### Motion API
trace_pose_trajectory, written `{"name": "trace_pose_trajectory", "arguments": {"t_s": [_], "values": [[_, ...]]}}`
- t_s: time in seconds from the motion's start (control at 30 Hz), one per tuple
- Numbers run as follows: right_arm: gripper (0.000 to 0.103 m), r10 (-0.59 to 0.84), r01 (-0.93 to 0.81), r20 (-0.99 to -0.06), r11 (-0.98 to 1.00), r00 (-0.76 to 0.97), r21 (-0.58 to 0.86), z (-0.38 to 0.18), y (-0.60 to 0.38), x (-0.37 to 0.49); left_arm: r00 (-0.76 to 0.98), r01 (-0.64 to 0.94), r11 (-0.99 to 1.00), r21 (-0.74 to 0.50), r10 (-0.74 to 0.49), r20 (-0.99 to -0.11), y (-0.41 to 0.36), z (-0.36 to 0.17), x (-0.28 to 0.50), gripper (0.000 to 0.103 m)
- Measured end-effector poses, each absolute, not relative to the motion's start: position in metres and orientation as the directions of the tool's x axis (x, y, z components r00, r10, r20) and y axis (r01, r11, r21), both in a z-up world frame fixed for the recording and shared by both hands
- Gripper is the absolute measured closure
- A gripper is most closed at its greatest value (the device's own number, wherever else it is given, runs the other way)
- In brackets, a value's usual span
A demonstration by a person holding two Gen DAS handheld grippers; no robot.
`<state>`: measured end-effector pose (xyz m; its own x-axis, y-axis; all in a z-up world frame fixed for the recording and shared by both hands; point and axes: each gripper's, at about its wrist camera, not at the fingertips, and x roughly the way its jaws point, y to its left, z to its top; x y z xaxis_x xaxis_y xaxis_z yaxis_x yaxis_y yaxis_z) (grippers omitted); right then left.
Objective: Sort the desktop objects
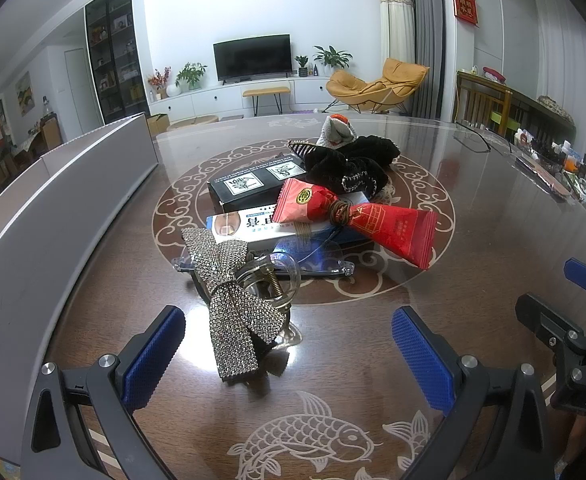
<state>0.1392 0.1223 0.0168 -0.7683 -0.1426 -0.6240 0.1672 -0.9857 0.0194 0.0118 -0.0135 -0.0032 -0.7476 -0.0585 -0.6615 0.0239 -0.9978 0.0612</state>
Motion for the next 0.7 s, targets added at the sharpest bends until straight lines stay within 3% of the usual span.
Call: {"name": "trace_pose_trajectory", "arguments": {"t_s": [0.7], "values": [[0.0, -0.14, 0.17, -0.634, -0.985, -0.761, 0.014, 0.0141, 0.1189, 0.1392, -0.746, 0.043, -0.997, 0.062, -0.073, -0.662, -0.0127, -0.0032, 0.0132, 0.0]]}}
